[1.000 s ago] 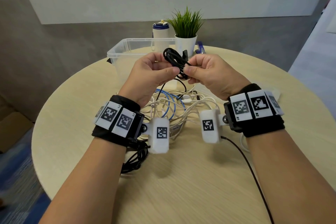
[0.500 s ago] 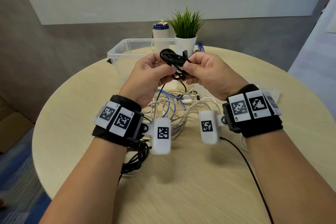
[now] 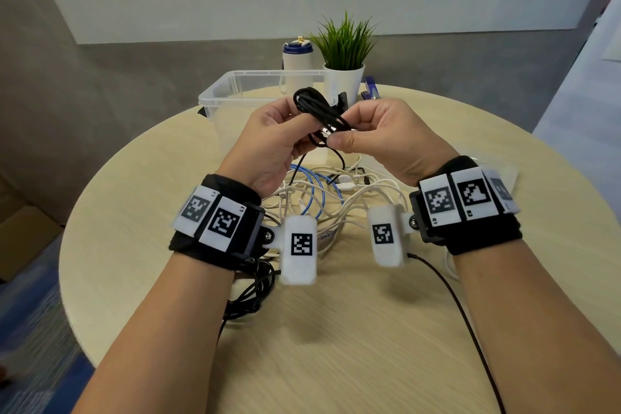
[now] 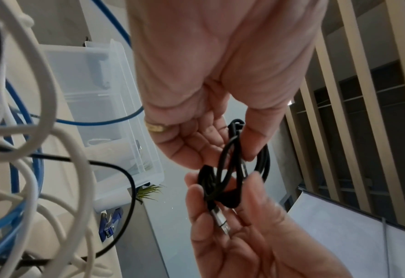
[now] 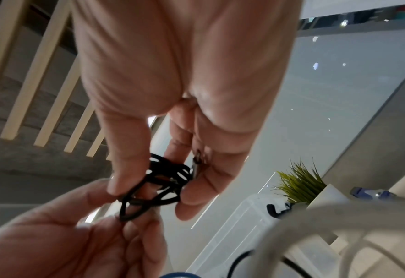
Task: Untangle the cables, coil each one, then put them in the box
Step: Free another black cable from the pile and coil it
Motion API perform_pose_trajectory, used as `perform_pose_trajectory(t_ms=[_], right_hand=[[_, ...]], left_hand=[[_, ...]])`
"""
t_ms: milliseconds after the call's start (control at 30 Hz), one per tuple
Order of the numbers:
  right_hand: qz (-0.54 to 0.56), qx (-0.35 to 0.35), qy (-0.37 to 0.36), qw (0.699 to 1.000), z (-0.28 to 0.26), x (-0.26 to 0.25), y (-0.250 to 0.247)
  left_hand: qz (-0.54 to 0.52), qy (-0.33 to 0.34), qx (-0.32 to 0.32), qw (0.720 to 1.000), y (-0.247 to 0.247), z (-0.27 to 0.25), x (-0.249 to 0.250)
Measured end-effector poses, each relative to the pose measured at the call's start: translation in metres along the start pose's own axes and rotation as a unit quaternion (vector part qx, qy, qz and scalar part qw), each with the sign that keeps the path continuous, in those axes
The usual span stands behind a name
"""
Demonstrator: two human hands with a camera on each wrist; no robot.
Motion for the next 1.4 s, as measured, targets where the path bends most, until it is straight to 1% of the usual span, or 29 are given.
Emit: perform_pose_trajectory(t_ms=[133, 267, 367, 500, 633, 833, 900, 1000, 1133, 1200, 1300, 1400], right_hand=[[-0.016, 0.010, 0.000, 1.000, 0.000, 0.000, -0.003], [0.047, 0.005, 0.009, 0.999, 0.001, 0.002, -0.004], [0.071, 0.004, 0.007, 0.997, 0.002, 0.001, -0.004], [0.047, 0.027, -0.004, 0.999, 0.001, -0.002, -0.007], [-0.019, 0.056, -0.016, 0.998, 0.000, -0.004, -0.012], [-0.068, 0.072, -0.028, 0.995, 0.003, -0.002, -0.013], [-0.065, 0.074, -0.029, 0.995, 0.003, -0.003, -0.013], [-0.086, 0.071, -0.036, 0.993, 0.001, -0.007, -0.010], [-0.108, 0.083, -0.054, 0.989, 0.000, -0.011, -0.009], [-0.112, 0.089, -0.051, 0.988, 0.001, -0.010, -0.011], [-0.112, 0.066, -0.043, 0.991, 0.000, -0.009, -0.009], [-0.074, 0.077, -0.025, 0.994, 0.001, -0.005, -0.013]], left_hand=[[0.024, -0.009, -0.010, 1.000, -0.006, 0.002, -0.003], [-0.007, -0.007, -0.040, 0.999, -0.003, 0.000, 0.000], [-0.015, -0.014, -0.042, 0.999, -0.004, -0.001, 0.001], [0.023, -0.040, -0.071, 0.996, 0.001, -0.006, -0.003], [0.020, -0.073, -0.086, 0.993, 0.008, -0.012, -0.006], [0.032, -0.120, -0.055, 0.991, 0.009, -0.010, -0.011], [0.026, -0.134, -0.049, 0.989, 0.009, -0.011, -0.012], [0.001, -0.145, -0.019, 0.989, 0.008, -0.010, -0.012], [-0.007, -0.124, 0.017, 0.992, 0.004, -0.005, -0.012], [-0.004, -0.108, 0.019, 0.994, 0.003, -0.005, -0.010], [0.000, -0.096, 0.021, 0.995, 0.003, -0.005, -0.009], [0.016, -0.081, 0.024, 0.996, 0.002, -0.004, -0.009]])
Point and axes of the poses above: each hand's wrist, its own z-axis towards the middle knuckle, its own y-axis out of the palm, x = y × z, the point moved 7 cm from there along z, towards the middle knuckle, and after that the axes turned 1 degree about -y, right-handed, at the moved point
